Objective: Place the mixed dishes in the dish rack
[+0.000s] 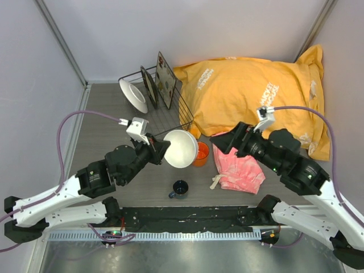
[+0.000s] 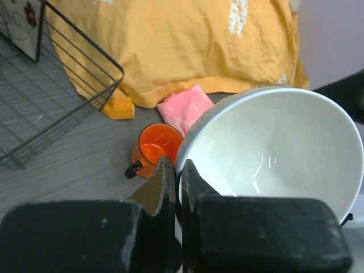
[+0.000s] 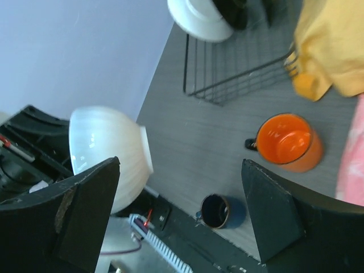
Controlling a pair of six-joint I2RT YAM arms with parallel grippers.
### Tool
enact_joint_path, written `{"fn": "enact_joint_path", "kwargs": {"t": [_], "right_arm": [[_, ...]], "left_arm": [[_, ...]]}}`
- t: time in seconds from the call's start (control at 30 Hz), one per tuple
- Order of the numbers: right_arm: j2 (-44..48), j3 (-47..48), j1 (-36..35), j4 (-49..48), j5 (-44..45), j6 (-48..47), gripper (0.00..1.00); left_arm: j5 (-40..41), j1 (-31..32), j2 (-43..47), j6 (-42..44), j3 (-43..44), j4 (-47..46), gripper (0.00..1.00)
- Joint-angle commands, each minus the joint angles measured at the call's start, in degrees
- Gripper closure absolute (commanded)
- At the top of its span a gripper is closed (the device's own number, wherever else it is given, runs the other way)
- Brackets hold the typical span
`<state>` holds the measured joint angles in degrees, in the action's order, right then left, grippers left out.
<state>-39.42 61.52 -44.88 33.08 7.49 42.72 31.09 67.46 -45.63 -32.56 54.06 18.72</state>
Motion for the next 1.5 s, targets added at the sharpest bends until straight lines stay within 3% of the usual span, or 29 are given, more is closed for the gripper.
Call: {"fn": "enact_joint_path", "kwargs": {"t": [0.0, 0.4, 0.77, 0.93, 1.47], "right_arm": [[-1.1, -3.94, 0.06, -12.67, -14.14, 4.82, 0.05], [0.66, -10.8, 0.06, -25.43, -22.69, 7.91, 0.03], [-2.41, -11.16, 0.06, -25.26, -22.52, 3.08, 0.03], [-7.07, -8.87, 0.15, -24.64, -21.29, -0.35, 0.03], [-10.5, -10.19, 0.76, -31.84, -20.41, -2.91, 0.03]], "left_arm": [[6.0, -0.31, 2.12, -0.75, 0.43, -2.38, 1.0], [4.07, -2.77, 1.33, -0.05, -0.27, -3.69, 1.0], [-27.64, -25.16, -1.12, -7.25, -2.47, -13.44, 1.0], [-40.03, -31.42, -5.43, -13.48, -4.75, -21.51, 1.0], [-46.03, -34.15, -4.73, -18.33, -8.71, -28.12, 1.0]]}}
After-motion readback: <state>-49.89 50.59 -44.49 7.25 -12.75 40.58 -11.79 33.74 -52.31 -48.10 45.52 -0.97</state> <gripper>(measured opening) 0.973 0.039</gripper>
